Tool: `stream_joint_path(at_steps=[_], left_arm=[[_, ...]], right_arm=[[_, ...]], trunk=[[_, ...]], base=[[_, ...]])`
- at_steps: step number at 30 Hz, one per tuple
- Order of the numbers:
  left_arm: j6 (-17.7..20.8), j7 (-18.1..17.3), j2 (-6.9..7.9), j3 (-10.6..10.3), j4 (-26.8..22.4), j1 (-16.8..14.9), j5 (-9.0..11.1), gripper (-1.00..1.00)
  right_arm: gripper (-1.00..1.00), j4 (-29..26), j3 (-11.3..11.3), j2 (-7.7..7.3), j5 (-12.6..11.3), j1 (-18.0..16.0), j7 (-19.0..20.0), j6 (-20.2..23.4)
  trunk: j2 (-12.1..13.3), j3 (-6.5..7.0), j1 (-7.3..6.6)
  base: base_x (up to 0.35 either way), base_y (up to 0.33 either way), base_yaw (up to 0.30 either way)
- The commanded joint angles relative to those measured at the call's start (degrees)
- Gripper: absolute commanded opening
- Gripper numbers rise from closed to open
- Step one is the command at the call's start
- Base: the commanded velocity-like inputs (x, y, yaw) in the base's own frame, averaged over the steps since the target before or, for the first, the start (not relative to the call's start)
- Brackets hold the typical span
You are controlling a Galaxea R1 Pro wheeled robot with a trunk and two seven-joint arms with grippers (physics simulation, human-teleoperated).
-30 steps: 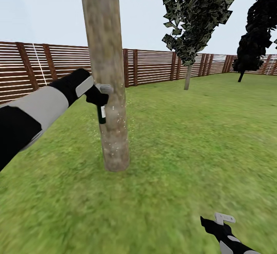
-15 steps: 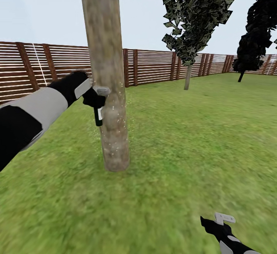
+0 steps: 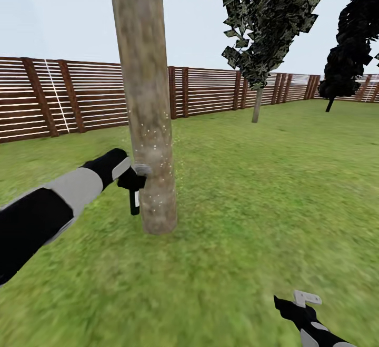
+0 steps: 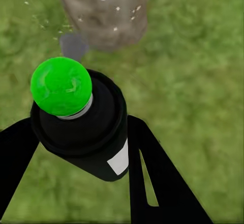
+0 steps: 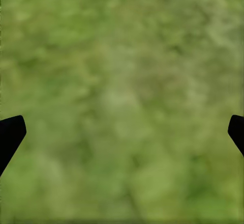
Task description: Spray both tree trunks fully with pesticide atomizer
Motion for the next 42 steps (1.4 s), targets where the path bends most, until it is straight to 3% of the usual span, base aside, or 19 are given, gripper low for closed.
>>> stream_joint_path(at_steps=[1,14,17,19,21,29,33,42], left_arm=[[-0.3,-0.2,0.04,-0.3,-0.1,0.8,-0.1,-1.00],[-12.2,-0.2,0.21,-0.3,0.0,16.5,-0.1,-1.00],[-19.3,-0.4,1.47,-0.3,1.9,19.4,0.2,-1.00],[-21.3,-0.5,1.51,-0.2,2.7,23.9,0.2,-1.00],[-25.5,-0.4,1.34,-0.2,2.8,25.7,0.3,-1.00],[-27.3,-0.4,0.40,0.0,2.8,26.4,0.4,-1.00],[-27.3,-0.4,-1.03,-0.1,2.8,26.4,0.4,-1.00],[-27.3,-0.4,-1.43,-0.1,2.8,26.4,0.4,-1.00]], right_arm=[[1.00,0.1,0.4,0.01,-0.6,-0.1,0.2,-0.2],[1.00,0.1,0.4,0.07,-0.6,0.0,0.2,-0.2],[1.00,0.1,0.4,0.08,-0.6,0.0,0.2,-0.1],[1.00,0.1,0.4,0.08,-0.6,0.0,0.2,-0.1],[1.00,0.1,0.4,0.08,-0.6,0.0,0.2,-0.1],[1.00,0.1,0.4,0.08,-0.6,-0.1,0.2,-0.2],[1.00,0.1,0.4,0.08,-0.6,0.0,0.2,-0.2],[1.00,0.1,0.4,0.08,-0.6,0.0,0.2,-0.2]], trunk=[[0.0,-0.05,-0.02],[0.0,-0.05,-0.02],[0.0,-0.05,-0.02],[0.0,-0.05,-0.02],[0.0,-0.05,-0.02],[0.0,-0.05,-0.02],[0.0,-0.05,-0.02],[0.0,-0.05,-0.02]], base=[[0.000,0.000,0.000],[0.000,0.000,0.000],[0.000,0.000,0.000],[0.000,0.000,0.091],[0.000,0.000,0.201],[0.013,-0.184,0.240],[0.091,-0.312,0.042],[0.107,-0.315,0.095]])
